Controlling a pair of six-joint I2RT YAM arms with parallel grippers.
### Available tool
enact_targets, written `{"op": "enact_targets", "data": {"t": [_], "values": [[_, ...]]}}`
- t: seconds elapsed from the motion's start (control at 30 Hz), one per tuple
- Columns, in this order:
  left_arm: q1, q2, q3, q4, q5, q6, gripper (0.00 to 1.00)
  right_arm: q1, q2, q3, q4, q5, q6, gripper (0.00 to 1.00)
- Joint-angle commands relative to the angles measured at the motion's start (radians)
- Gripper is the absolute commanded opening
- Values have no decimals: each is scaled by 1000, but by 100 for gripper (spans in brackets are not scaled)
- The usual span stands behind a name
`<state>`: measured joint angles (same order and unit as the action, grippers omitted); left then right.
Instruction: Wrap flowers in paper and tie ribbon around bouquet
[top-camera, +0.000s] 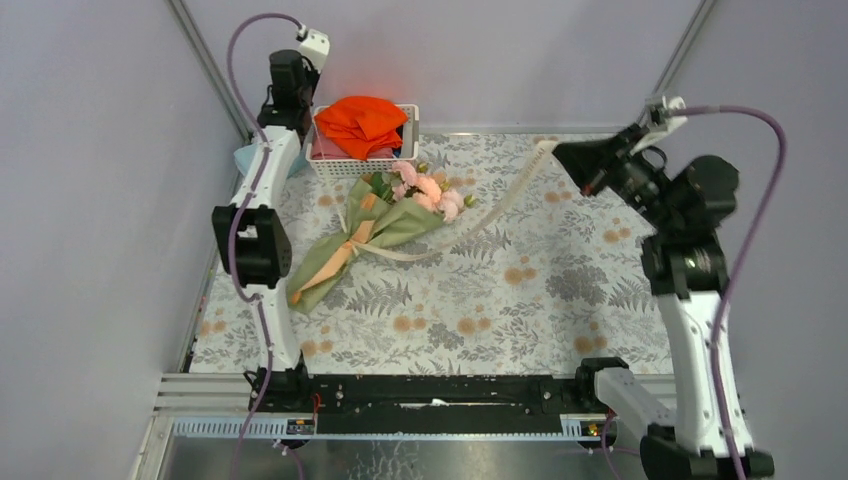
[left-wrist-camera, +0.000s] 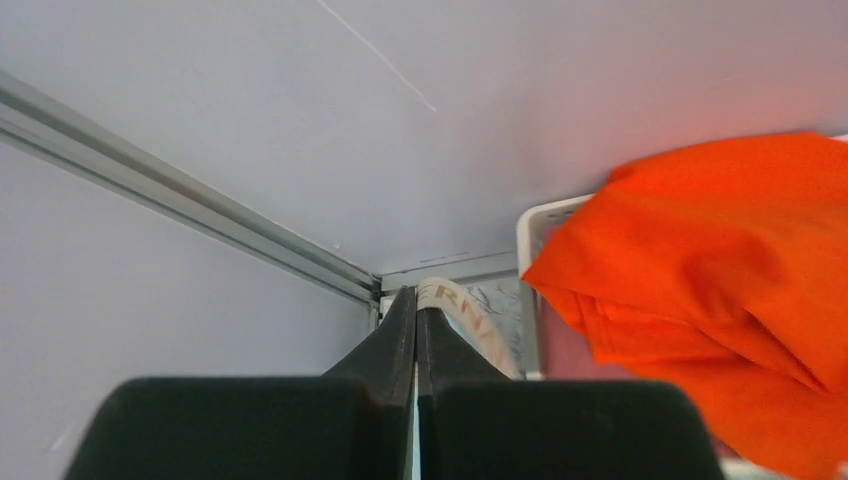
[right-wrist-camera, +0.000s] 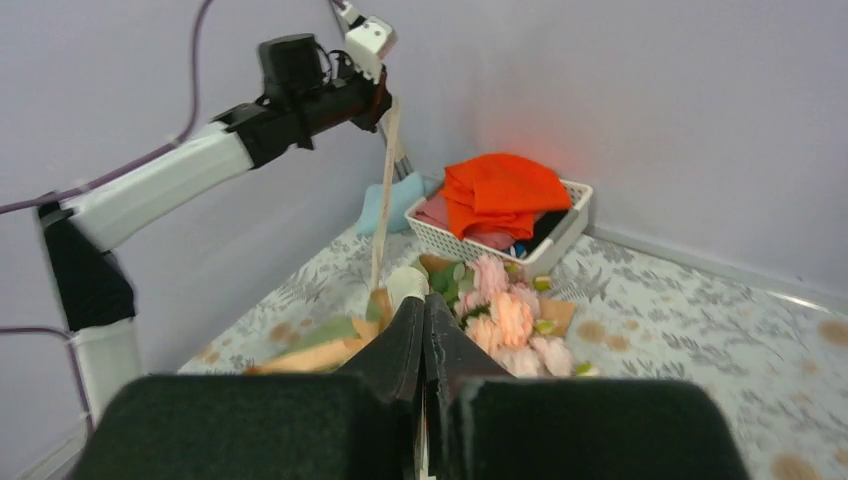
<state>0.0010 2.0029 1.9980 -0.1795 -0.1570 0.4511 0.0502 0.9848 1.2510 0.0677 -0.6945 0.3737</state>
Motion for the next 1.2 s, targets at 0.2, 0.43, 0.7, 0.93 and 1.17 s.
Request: {"op": "enact_targets", "data": {"t": [0.2, 0.43, 0.7, 0.93, 1.17], "values": [[24, 318, 240, 168, -203, 91, 0, 6, -336, 202, -727, 663, -185, 0], [38, 427, 276, 202, -252, 156, 0, 369, -638, 116, -744, 1339, -36, 0], [31, 287, 88, 100, -177, 36, 0, 729, -566, 55, -781, 1524, -48, 0], [-26, -154, -554, -39, 134, -45, 0, 726, 0, 70, -641, 1136, -213, 0], [-70, -213, -796, -179, 245, -59, 0, 646, 438, 61, -457, 799, -213, 0]]}}
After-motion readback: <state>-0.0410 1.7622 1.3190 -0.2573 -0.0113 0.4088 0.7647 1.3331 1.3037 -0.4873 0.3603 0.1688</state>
